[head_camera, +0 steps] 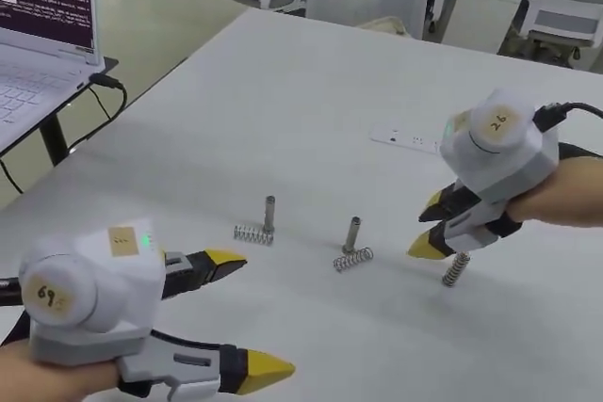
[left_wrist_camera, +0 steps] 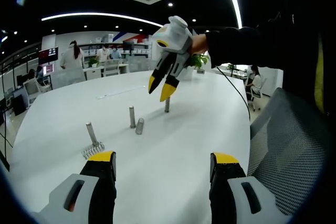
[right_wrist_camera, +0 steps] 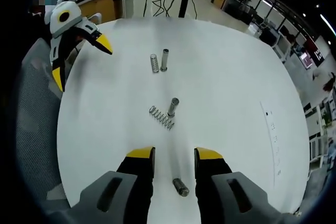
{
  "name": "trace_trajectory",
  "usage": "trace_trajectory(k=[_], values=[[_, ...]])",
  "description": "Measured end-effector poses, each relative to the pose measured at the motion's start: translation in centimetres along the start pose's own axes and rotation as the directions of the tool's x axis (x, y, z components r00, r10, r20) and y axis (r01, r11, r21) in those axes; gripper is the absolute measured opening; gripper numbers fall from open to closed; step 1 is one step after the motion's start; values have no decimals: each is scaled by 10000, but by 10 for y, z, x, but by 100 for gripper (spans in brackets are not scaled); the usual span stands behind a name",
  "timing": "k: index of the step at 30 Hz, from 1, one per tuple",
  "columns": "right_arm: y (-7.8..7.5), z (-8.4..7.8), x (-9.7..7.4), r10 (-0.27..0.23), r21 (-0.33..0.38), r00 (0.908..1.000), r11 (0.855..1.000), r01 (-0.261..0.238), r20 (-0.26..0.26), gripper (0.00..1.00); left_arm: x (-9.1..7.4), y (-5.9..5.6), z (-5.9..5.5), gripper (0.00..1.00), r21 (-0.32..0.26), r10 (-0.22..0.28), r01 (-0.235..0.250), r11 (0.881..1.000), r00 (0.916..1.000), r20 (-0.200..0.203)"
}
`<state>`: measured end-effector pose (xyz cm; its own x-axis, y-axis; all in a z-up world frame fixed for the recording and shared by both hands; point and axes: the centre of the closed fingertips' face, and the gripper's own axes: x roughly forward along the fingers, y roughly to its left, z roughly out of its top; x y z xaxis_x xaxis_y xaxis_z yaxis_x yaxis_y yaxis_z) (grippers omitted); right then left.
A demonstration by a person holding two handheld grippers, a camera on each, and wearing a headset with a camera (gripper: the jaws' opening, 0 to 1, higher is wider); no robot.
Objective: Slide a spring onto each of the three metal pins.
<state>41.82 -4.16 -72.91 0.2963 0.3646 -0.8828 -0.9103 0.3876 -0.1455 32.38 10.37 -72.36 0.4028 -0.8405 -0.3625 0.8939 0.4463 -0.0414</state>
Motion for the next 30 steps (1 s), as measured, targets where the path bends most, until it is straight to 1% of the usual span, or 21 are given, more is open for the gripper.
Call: trace_trajectory(k=[8, 18, 22, 25, 30], values=[[6, 10, 15, 349, -224, 9994, 9991, -349, -14, 27, -5, 2, -3, 69, -56, 148, -148, 9999, 9999, -27], [9, 20, 42, 755, -274, 9971, 9968, -755, -12, 26, -10, 5, -6, 67, -134, 361, -361, 9993, 9993, -55], [9, 20, 51, 894, -185, 9960, 9958, -894, -13, 24, -13, 5, -7, 67, -171, 432, -433, 9989, 9991, -57], [10, 20, 55, 963, -151, 9954, 9952, -962, 8, 24, -15, 6, -8, 66, -214, 495, -496, 9985, 9988, -60], [12, 18, 66, 1156, -43, 9933, 9933, -1156, -18, 24, -18, 8, -9, 65, -279, 594, -596, 9978, 9982, -76]])
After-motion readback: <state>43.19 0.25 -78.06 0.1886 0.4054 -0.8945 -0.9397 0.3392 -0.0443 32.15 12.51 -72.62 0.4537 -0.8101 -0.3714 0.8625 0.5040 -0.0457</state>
